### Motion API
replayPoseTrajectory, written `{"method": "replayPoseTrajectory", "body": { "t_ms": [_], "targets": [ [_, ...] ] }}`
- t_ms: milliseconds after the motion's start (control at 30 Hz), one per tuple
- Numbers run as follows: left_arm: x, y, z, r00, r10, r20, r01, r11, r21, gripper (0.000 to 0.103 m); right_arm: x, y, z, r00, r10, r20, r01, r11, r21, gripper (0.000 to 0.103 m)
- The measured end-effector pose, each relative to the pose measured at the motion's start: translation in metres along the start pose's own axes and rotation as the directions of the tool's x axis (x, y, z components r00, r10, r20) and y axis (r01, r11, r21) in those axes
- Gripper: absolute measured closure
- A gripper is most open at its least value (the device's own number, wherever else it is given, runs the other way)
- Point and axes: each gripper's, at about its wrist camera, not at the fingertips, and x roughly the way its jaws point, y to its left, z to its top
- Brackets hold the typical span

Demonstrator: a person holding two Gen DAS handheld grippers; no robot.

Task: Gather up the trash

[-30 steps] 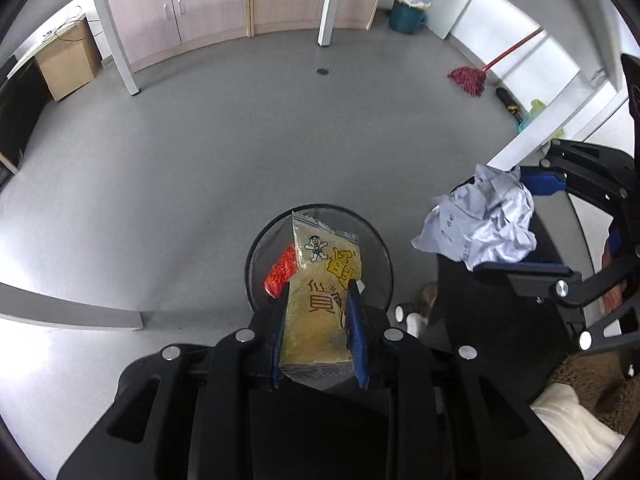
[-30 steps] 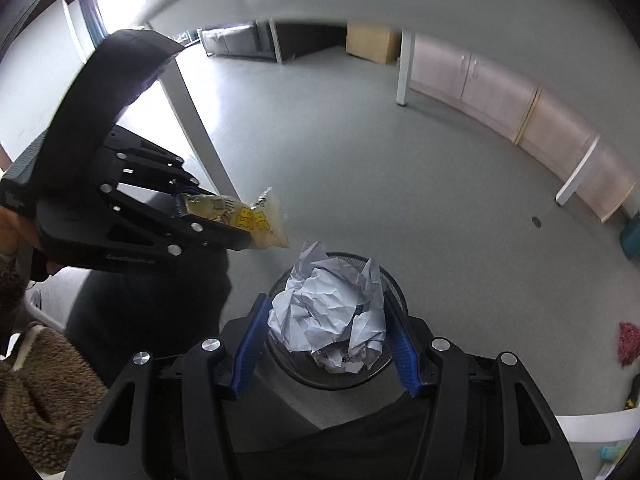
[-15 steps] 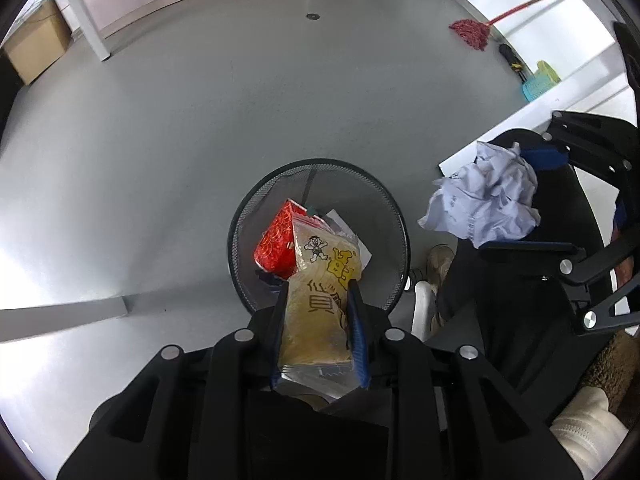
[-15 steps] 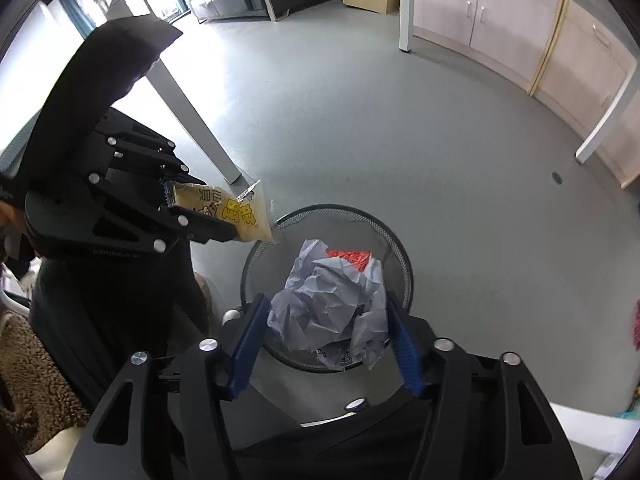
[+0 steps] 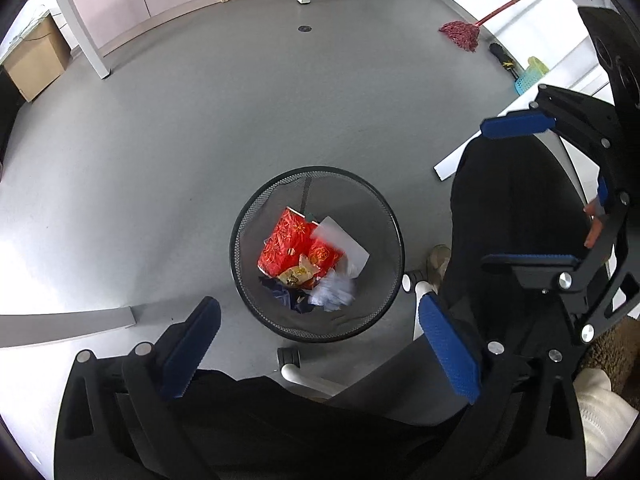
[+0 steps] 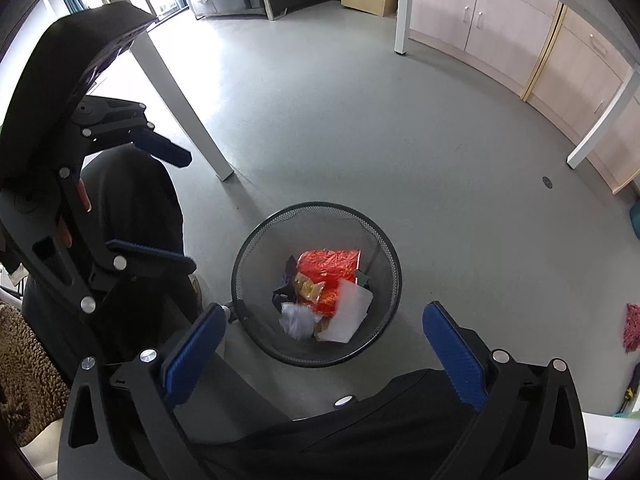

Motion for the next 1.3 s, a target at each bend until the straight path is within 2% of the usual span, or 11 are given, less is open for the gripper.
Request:
{"method": "replayPoseTrajectory", "body": {
  "t_ms": [467,1133,1300],
  "targets": [
    [-0.017,-0.008,-0.006,0.999,-0.011,0.034,0.010,1.000,0.002,0.005,-0.016,0.011,-0.006,0.999,-0.004,0.032,0.005,1.000,-0.016,0.003],
    [-0.011,-0.008,-0.006,1.000,-0.021,0.012,0.021,1.000,0.015,0.005,-0.018,0.014,-0.005,1.000,-0.007,0.030,0.008,1.000,-0.019,0.003],
    [-0.008,-0.007,-0.007,1.000,0.001,-0.002,-0.001,1.000,0.018,0.005,-0.018,0.012,-0.006,1.000,-0.007,0.025,0.008,1.000,-0.020,0.003]
  ]
}}
